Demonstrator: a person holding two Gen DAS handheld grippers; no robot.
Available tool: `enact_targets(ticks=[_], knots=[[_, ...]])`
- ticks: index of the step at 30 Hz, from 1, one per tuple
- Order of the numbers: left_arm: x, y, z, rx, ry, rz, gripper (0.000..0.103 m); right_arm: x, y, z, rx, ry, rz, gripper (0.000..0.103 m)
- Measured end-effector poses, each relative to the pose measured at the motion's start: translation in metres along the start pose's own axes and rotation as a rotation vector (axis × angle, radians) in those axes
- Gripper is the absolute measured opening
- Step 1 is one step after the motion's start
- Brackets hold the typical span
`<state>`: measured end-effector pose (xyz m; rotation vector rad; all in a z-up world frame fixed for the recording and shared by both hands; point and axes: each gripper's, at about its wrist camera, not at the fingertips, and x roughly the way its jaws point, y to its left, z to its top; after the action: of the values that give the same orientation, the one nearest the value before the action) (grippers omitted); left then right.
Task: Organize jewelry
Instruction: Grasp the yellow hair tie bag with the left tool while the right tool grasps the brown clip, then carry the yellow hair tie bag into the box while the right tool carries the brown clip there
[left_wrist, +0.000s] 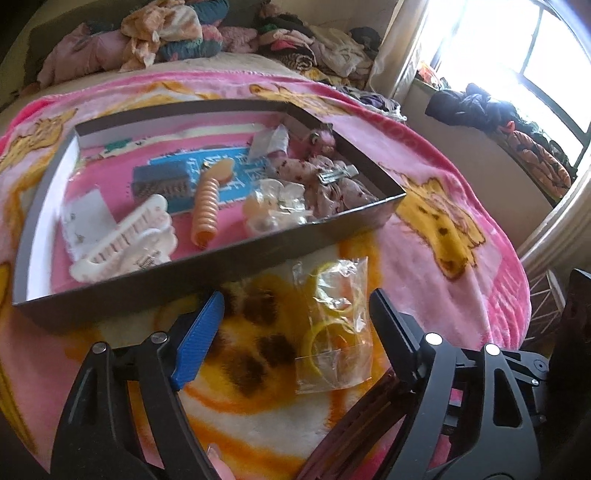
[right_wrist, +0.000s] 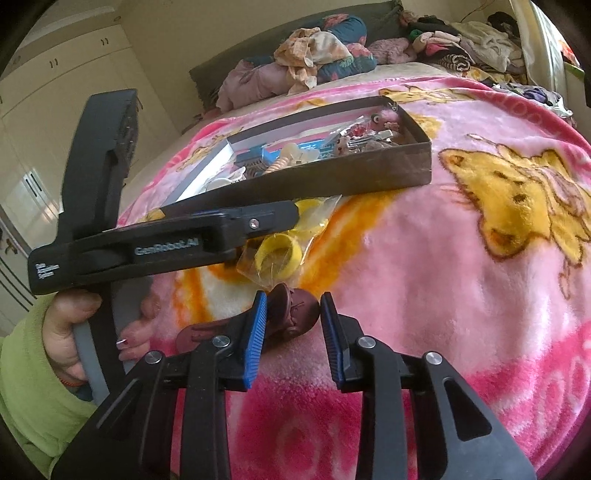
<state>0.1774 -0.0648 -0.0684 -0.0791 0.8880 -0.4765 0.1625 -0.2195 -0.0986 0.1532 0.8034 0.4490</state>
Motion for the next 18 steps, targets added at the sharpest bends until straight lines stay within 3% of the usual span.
enact_targets(ticks=[7,10,18], knots=[[0.012,-0.011,0.000,0.035,0.034,-0.004,0.049,-0.020,-0.034,0.001,0.100,-0.026,-0.065,0.028],[0.014,-0.017,-0.001,0.060,0.041,-0.011,0.030,-0.028,-0.046,0.003,0.132,-0.049,-0.104,0.028],[0.006,-0.031,-0.005,0.134,-0.008,0.025,0.025,-0.025,-0.055,0.013,0.115,-0.070,-0.167,0.027]])
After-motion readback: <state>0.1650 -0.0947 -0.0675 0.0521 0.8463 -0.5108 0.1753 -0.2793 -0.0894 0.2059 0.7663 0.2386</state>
